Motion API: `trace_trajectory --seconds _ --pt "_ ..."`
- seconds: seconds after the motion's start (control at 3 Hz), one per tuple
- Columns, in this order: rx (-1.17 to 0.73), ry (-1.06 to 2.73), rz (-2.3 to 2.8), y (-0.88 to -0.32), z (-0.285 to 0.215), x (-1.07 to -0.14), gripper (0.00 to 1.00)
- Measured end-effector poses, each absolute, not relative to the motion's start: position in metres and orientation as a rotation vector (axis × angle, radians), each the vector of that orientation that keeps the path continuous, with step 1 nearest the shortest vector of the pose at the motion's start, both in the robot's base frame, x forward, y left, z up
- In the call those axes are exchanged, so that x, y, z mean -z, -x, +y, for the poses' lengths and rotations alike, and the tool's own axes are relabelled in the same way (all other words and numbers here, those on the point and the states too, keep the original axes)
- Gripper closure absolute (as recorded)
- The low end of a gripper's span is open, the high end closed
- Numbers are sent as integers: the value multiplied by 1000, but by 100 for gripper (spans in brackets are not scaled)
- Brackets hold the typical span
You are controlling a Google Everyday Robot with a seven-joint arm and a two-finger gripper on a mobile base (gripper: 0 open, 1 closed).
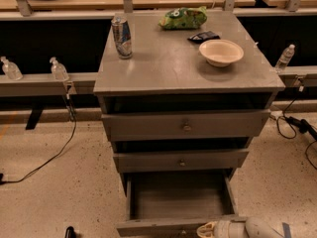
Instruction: Close bottom drawer
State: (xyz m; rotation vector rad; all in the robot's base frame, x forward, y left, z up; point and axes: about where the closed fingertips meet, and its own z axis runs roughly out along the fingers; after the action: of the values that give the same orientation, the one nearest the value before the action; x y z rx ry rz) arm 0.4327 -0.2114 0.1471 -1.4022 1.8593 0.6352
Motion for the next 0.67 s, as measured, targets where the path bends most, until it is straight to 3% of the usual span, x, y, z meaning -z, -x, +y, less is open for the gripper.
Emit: trace_trajectory --seconds 0.67 --pt "-635 1402 1859 -433 -211 -147 100"
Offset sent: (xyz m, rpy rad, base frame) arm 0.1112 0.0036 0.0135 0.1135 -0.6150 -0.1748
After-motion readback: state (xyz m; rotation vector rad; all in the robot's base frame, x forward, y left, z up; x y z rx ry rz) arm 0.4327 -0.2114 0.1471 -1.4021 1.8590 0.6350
